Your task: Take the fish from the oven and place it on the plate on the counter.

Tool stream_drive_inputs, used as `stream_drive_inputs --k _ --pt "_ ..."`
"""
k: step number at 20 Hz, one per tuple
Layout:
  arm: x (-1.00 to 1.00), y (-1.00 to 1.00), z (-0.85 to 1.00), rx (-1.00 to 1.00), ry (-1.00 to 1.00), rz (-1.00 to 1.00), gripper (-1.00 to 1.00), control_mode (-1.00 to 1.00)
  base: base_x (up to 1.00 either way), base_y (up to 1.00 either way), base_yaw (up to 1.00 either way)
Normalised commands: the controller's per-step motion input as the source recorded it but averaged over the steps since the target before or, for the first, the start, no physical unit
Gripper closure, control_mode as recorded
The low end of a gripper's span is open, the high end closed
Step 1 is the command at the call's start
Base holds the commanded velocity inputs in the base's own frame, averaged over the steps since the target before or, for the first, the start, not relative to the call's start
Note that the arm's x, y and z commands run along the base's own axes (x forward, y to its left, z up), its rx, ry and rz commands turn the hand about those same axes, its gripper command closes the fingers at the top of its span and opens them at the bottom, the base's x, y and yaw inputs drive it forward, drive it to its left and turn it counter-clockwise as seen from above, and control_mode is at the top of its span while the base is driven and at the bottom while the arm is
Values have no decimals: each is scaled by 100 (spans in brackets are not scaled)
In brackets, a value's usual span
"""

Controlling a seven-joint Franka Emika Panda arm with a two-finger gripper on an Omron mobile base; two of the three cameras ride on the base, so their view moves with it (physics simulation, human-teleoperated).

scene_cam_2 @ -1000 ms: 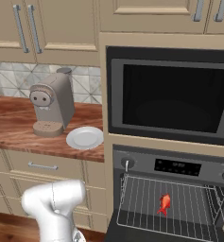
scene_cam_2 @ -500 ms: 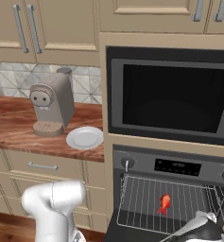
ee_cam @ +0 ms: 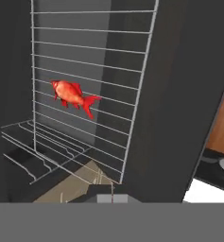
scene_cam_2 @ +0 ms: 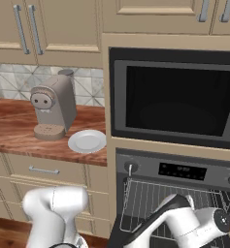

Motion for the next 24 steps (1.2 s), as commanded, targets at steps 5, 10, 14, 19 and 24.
stream_drive_inputs --k 5,10,14,19,24 --pt "-3 13 0 -10 -19 25 100 -100 0 0 0" --pt "-1 58 0 -22 -14 22 -100 -100 0 0 0" --pt "-17 26 1 -28 -12 17 -100 -100 0 0 0" --pt "-4 5 6 -34 -5 18 -100 -100 0 0 0" --pt "15 7 0 -37 0 23 -100 -100 0 0 0"
